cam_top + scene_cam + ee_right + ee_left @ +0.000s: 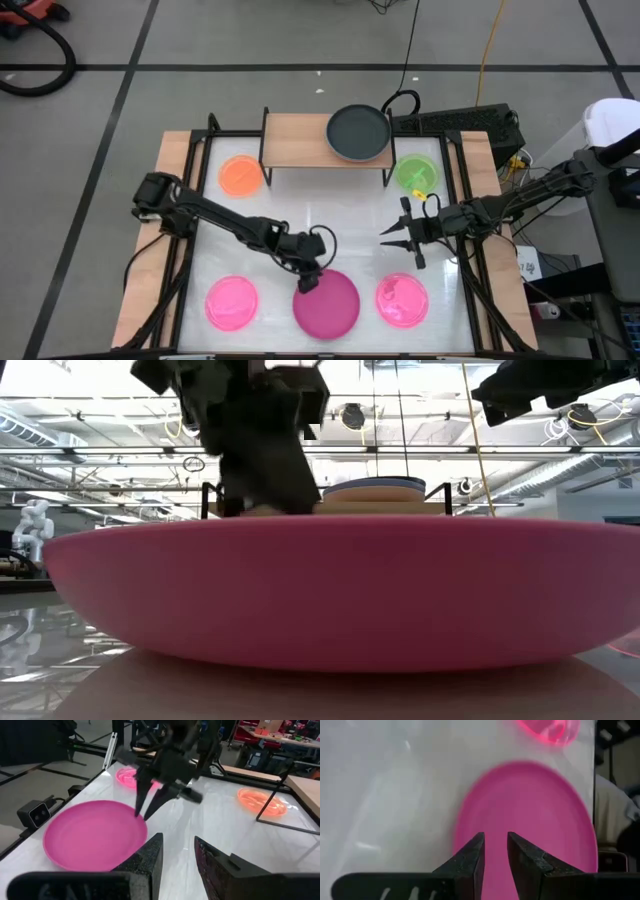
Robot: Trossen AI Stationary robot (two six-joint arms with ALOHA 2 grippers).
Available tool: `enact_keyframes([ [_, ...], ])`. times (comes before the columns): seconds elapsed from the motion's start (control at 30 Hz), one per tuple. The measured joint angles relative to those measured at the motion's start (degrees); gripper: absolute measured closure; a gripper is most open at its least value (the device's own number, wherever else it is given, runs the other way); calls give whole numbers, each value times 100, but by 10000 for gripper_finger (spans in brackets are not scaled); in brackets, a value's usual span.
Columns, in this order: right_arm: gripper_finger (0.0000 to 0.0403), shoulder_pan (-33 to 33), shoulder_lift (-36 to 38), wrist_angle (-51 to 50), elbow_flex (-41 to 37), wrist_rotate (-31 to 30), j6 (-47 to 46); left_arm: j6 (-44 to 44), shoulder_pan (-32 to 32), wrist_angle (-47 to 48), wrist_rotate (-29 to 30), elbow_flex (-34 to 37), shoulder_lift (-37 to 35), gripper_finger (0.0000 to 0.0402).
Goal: Place and stack plates onto a shelf
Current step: Stack the large pink plate on top of the large black plate on the shelf
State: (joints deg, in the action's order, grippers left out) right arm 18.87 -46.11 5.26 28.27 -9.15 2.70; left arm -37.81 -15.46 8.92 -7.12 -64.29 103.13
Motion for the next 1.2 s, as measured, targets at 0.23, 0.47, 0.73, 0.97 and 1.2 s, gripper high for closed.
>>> enact_keyframes([
  [0.23, 309, 0, 0, 9, 0, 18, -50, -307, 0, 237, -123, -17, 232, 314],
  [0.47, 309, 0, -2, 12, 0, 20, -96, -326, 0, 607, 114, -23, 230, 314],
  [0.73, 309, 0, 0, 19, 0, 22, -102, -481, 0, 445, 134, -24, 502, 314],
  [0.97, 309, 0, -2, 25, 0, 23, -102, -517, 5, 438, 12, -35, 789, 314],
  [1.2, 309, 0, -2, 25, 2, 22, -102, -277, 14, 420, -30, -27, 743, 361],
])
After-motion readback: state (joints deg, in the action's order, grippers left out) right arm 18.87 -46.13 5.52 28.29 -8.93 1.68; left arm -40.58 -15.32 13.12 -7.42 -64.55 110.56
